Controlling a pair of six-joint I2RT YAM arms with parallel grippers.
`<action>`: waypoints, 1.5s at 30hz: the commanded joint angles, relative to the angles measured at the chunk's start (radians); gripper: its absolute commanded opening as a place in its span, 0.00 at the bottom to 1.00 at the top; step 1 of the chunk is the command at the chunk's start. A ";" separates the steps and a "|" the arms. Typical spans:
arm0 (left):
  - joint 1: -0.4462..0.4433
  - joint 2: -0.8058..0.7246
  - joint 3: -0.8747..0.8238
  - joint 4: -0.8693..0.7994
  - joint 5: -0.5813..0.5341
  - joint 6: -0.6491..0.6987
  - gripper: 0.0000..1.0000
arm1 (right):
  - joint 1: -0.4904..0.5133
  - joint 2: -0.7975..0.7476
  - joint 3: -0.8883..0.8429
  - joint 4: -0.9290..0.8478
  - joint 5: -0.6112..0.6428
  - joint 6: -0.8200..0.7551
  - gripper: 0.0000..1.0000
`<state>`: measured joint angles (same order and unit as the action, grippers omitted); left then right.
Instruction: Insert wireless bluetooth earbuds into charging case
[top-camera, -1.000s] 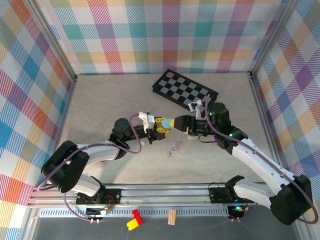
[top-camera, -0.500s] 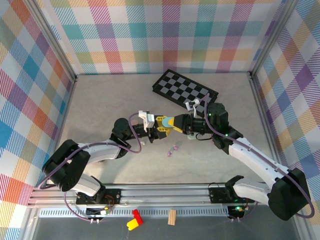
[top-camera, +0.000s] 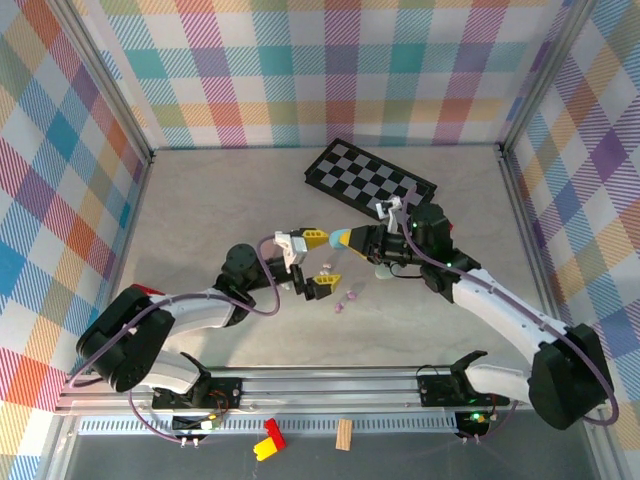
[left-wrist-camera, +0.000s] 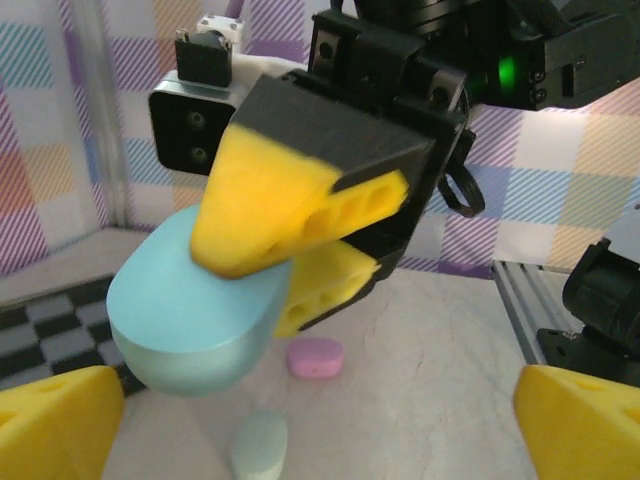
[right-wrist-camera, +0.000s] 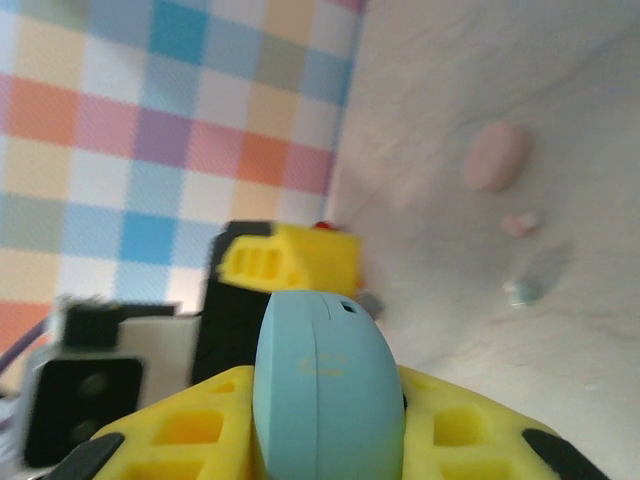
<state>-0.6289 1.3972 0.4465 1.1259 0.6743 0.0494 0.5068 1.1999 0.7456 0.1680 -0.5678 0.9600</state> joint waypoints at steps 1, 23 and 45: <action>0.018 -0.052 -0.052 -0.059 -0.087 0.041 1.00 | -0.007 0.093 0.066 -0.110 0.152 -0.135 0.14; 0.087 -0.363 -0.052 -0.669 -0.487 -0.032 1.00 | -0.005 0.780 0.355 0.004 0.262 -0.065 0.17; 0.208 0.028 0.491 -1.514 -0.826 -0.079 0.97 | -0.024 0.423 0.233 -0.202 0.435 -0.246 0.73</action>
<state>-0.4416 1.3693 0.8692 -0.2111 -0.1497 -0.0154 0.4751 1.6863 1.0069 0.0158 -0.1562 0.7650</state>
